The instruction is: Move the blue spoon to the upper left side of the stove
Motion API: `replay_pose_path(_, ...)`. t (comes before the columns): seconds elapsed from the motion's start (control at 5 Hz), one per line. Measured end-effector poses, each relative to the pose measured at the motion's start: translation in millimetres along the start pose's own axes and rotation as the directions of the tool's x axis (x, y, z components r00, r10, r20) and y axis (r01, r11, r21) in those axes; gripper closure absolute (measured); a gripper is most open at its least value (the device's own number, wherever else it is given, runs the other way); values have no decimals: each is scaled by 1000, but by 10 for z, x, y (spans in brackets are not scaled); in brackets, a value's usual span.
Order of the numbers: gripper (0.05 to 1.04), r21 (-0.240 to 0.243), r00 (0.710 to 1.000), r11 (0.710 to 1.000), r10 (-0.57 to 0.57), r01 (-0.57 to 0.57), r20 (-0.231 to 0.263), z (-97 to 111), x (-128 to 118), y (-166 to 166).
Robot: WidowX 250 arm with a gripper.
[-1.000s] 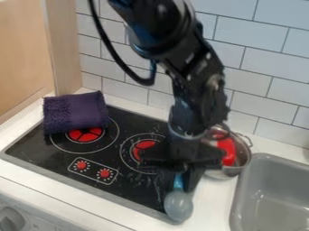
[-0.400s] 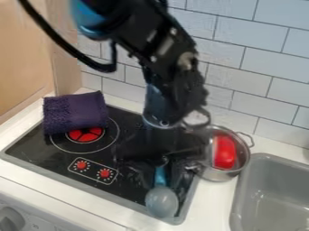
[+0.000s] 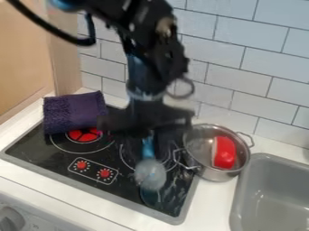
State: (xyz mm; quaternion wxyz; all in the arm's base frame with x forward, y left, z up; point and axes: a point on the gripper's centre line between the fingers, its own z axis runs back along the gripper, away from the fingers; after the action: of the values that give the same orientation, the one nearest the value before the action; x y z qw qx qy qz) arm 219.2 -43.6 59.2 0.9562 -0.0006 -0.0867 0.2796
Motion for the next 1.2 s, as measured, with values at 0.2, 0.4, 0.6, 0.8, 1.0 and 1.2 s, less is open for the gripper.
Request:
replay_pose_path(0.2,794,-24,998,999,46,-45,31,104,288,5)
replay_pose_path(0.4,794,-21,995,995,94,-94,15,56,585,18)
replay_pose_path(0.6,794,-9,990,990,142,-142,14,23,896,43)
replay_pose_path(0.8,794,5,975,975,221,-221,-7,-47,1253,181)
replay_pose_path(1.0,794,20,959,960,280,-280,-33,-127,1421,349)
replay_pose_path(1.2,794,42,943,944,329,-327,-55,-219,1526,556)
